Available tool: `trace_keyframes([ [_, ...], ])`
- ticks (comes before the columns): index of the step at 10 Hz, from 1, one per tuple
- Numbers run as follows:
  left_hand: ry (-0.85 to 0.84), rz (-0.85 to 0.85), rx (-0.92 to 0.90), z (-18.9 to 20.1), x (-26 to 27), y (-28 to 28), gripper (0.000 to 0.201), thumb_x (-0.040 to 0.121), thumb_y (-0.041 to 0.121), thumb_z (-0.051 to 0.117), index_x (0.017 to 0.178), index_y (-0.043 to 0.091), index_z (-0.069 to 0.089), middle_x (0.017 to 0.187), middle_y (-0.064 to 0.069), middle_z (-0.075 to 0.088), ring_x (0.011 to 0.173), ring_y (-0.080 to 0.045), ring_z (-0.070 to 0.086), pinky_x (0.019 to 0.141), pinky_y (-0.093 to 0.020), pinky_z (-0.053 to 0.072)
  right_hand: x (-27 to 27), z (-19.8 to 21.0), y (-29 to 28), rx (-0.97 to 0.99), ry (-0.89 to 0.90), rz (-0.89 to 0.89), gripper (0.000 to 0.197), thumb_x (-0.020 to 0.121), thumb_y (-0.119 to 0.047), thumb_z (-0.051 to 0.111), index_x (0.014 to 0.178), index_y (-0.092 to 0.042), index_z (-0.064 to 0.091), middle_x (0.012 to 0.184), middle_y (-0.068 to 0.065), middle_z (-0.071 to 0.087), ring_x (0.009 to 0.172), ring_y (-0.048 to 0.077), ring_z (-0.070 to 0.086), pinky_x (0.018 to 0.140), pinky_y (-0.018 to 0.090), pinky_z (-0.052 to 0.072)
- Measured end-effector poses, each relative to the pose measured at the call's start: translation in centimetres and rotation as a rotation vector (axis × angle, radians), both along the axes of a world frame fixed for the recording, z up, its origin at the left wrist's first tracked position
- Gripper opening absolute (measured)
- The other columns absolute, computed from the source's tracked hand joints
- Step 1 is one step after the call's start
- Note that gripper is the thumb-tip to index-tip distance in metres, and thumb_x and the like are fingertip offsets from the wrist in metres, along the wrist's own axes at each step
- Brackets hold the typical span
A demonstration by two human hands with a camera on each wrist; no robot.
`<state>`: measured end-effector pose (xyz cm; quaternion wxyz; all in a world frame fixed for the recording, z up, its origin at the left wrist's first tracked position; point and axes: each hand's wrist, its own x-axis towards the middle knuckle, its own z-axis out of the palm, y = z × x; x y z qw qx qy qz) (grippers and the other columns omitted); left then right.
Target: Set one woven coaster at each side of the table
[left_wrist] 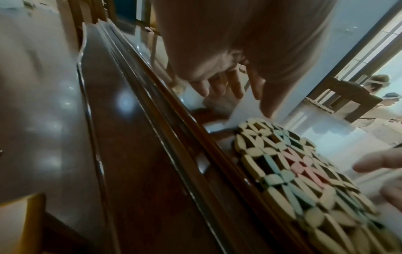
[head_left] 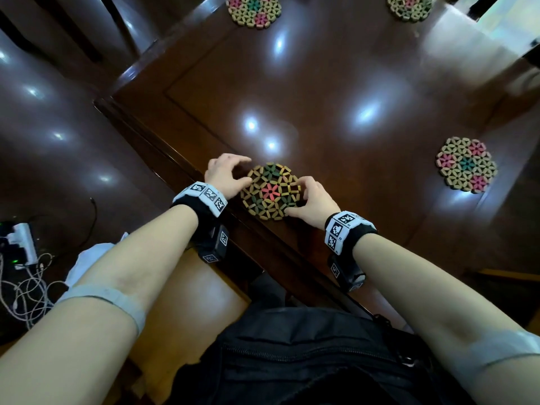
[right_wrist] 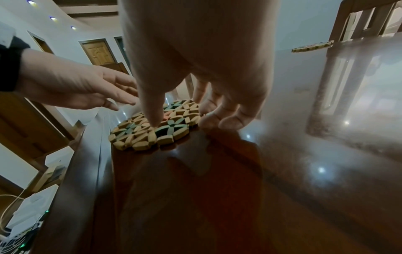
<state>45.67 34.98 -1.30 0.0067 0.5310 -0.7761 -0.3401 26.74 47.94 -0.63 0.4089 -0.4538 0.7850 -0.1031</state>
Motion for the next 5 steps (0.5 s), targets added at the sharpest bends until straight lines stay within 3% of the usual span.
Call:
trace_keyframes([
  [1,-0.044,0.087,-0.028,-0.13,1.14,-0.68,0.029,0.084,0.028,0.063,0.113,0.030,0.065,0.124,-0.002,0.061,0.121,-0.031,0.043,0.101,-0.040,0.040,-0.37,0.22,0.02,0.005,-0.003,-0.009,0.067,0.072,-0.037,0.076,0.127,-0.026,0.040,0.108,-0.003,0.047,0.095,0.016,0.053,0.082,0.036,0.050],
  [3,-0.145,0.008,0.071,-0.34,1.91,-0.61,0.044,0.073,0.049,0.073,0.111,0.030,0.064,0.113,0.001,0.061,0.119,-0.027,0.042,0.095,-0.040,0.041,0.20,0.42,-0.35,0.076,-0.019,0.041,0.071,0.075,-0.035,0.075,0.133,-0.026,0.035,0.104,0.001,0.056,0.089,0.018,0.059,0.075,0.034,0.050],
  [5,-0.114,0.029,0.031,-0.20,1.10,-0.17,0.036,0.079,0.048,0.066,0.109,0.029,0.063,0.110,0.002,0.063,0.117,-0.026,0.045,0.090,-0.038,0.041,-0.17,0.66,-0.27,0.067,-0.031,0.027,0.072,0.075,-0.034,0.076,0.133,-0.026,0.034,0.102,0.001,0.055,0.089,0.018,0.059,0.079,0.036,0.052],
])
